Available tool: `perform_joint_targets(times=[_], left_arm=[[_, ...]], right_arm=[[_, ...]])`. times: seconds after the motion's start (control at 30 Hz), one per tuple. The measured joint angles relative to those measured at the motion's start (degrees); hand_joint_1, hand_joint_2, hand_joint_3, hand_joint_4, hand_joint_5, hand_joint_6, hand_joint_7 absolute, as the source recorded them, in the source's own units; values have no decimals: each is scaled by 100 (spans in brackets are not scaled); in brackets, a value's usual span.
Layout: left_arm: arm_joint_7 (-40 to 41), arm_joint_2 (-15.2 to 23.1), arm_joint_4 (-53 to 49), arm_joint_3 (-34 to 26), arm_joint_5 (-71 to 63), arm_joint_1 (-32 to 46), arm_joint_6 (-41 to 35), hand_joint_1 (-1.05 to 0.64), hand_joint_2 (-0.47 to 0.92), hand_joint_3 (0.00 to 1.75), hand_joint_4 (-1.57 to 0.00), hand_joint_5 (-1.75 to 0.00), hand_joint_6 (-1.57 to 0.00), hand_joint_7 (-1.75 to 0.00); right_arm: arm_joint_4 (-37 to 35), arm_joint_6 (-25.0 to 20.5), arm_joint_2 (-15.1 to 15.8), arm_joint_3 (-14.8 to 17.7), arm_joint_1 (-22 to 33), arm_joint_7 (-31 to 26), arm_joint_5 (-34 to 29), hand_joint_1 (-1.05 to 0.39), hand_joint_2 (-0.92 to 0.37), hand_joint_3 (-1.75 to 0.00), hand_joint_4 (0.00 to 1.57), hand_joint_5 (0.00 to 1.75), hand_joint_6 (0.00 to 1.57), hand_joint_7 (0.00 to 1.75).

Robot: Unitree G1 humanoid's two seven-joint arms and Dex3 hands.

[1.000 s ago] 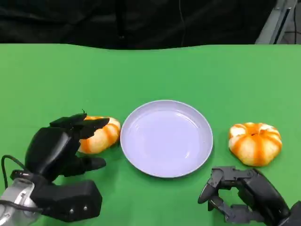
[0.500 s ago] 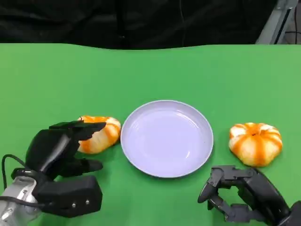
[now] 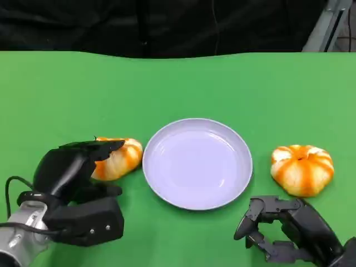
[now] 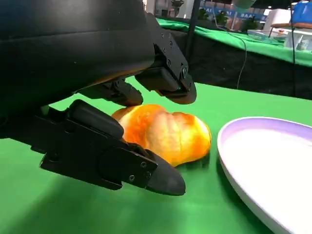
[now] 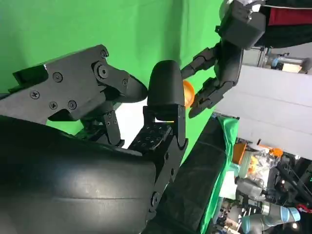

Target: Grasp the bread from the table and place it into the plate.

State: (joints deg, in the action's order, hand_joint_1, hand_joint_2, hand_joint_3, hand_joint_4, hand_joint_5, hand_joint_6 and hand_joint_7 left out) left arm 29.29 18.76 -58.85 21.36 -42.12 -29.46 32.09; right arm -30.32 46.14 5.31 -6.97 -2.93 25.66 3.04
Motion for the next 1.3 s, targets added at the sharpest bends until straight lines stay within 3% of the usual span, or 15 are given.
perform_joint_targets(times=[0.6,0.73,0.77,0.83,1.3], left_arm=[[68,-137,-534,243,119,-327,-45,-52,91,1,-59,0,-54,0],[70,-157,-562,294,145,-333,-63,-39,87,1,-59,0,-54,0],[70,-165,-571,304,151,-337,-72,-19,85,1,-59,0,-54,0],[70,-167,-596,348,149,-354,-88,-8,84,1,-58,0,-54,0],[52,-167,-689,515,172,-453,-129,7,88,0,-65,-2,-63,-3]], right_arm=[[24,-52,0,-1,33,-3,4,-9,-71,-81,76,157,84,111],[25,-54,0,-1,34,-3,3,-9,-71,-82,76,157,84,112],[25,-54,0,-1,34,-3,1,-9,-70,-83,76,158,84,113],[29,-54,0,-1,34,-3,1,-9,-69,-85,76,158,83,113],[88,-84,0,-1,37,-16,-1,-9,-67,-88,76,158,83,113]])
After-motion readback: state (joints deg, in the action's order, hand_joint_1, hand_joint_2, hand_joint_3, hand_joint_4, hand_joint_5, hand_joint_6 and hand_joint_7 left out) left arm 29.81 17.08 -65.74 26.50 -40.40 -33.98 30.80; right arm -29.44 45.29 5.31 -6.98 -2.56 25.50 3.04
